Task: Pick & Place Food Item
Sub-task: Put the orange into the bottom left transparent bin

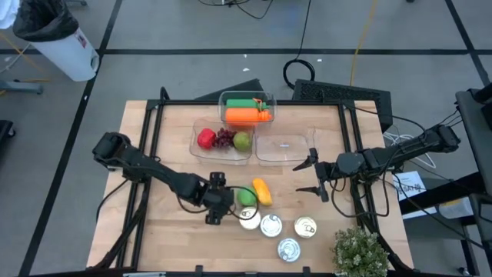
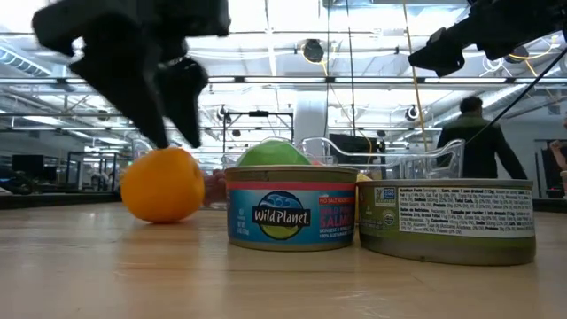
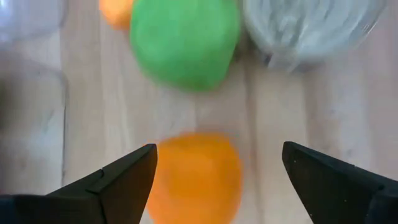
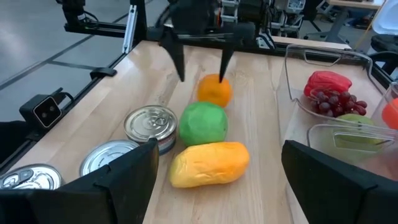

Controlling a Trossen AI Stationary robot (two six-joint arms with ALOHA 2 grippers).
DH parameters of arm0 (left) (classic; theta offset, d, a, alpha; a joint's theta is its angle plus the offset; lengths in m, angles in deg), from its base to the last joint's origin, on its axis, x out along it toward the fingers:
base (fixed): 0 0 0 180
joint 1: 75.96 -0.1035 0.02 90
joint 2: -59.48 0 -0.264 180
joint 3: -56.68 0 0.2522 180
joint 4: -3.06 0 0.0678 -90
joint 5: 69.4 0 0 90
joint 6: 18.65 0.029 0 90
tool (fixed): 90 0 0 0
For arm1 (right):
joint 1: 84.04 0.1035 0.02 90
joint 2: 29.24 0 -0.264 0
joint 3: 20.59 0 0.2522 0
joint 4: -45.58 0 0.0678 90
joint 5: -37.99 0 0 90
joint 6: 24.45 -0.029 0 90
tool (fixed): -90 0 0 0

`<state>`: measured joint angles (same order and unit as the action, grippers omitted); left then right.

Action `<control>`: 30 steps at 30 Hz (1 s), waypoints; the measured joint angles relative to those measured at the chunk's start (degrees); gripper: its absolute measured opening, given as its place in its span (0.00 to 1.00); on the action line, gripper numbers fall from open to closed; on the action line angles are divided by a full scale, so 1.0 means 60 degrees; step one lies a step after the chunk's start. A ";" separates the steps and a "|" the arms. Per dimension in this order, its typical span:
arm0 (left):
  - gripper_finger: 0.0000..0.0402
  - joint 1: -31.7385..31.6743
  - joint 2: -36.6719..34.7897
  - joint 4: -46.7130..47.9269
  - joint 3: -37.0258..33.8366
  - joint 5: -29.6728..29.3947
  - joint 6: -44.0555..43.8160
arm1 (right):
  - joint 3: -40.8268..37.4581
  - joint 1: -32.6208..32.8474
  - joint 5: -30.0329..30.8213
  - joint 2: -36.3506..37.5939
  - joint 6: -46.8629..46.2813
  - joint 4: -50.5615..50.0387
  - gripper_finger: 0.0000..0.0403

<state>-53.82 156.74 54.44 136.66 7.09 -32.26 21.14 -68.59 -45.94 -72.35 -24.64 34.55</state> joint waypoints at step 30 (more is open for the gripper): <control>0.90 -0.1278 0.0313 0.1517 -0.0168 0.0500 -0.0272 | 0.0000 0.0000 -0.0017 0.0000 -0.0002 0.0009 0.79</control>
<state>-61.48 158.62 63.55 135.65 10.09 -33.89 21.14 -68.59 -46.04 -72.35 -24.65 34.61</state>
